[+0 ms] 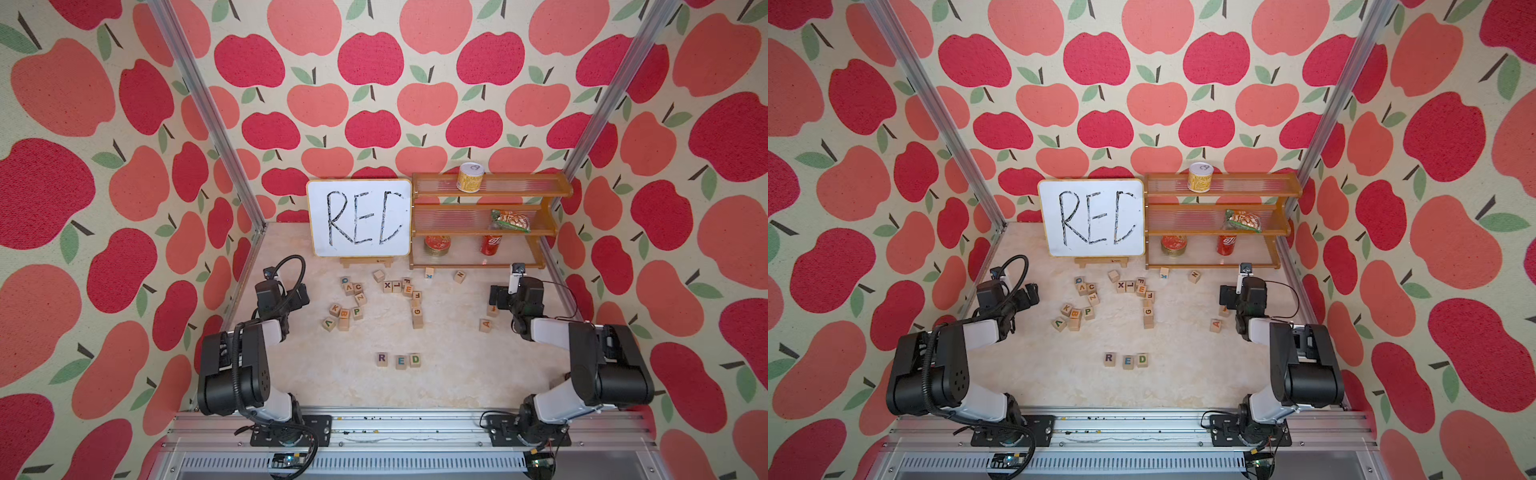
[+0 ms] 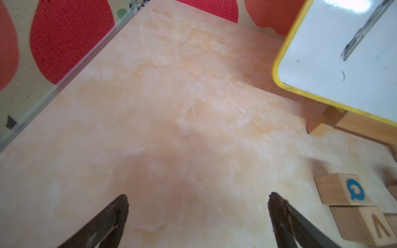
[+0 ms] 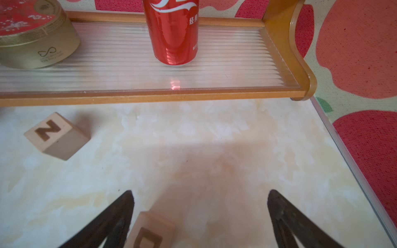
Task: Assemble the uppercase word "red" with letter blocks
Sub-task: Reset both arms
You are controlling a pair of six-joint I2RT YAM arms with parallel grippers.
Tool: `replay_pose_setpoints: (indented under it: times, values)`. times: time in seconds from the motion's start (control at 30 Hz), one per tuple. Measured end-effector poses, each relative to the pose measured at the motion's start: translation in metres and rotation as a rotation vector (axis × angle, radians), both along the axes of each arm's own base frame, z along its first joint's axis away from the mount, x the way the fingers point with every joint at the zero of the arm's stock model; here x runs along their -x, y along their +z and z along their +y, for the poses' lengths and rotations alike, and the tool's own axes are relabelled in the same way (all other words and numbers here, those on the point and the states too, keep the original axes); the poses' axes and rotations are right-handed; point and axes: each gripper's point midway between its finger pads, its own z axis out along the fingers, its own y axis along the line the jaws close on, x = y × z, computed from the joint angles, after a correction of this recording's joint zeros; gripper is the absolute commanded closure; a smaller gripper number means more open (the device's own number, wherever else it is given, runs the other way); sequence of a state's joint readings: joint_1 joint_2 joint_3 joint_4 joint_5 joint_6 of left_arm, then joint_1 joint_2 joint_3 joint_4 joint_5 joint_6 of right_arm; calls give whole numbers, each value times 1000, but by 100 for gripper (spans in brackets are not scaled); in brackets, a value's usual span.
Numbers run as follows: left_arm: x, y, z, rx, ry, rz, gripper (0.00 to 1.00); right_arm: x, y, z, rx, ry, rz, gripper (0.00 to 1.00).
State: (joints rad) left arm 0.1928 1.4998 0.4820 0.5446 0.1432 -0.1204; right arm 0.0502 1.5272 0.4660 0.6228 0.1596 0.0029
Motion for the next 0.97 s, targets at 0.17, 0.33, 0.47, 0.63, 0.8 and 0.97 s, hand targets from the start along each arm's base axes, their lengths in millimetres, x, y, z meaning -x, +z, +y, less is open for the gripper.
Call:
replay_pose_setpoints:
  times: [0.17, 0.33, 0.47, 0.63, 0.8, 0.97]
  values:
    - [-2, -9, -23, -65, -82, -26, 1, 13, -12, 0, 6, 7, -51, 1]
    - [-8, -2, -26, -106, -96, -62, 1, 6, 2, 1, 10, 13, -106, 1]
    - [-11, 3, -24, -120, -89, -84, 1, 5, 3, 2, 10, 15, -112, 1]
    - [-11, 4, -24, -121, -88, -90, 1, 5, 3, 2, 13, 16, -112, 1]
    - [-12, 5, -24, -124, -90, -94, 1, 5, 3, 2, 13, 16, -112, 1]
    - [-12, 5, -24, -124, -90, -94, 1, 5, 3, 2, 13, 16, -112, 1]
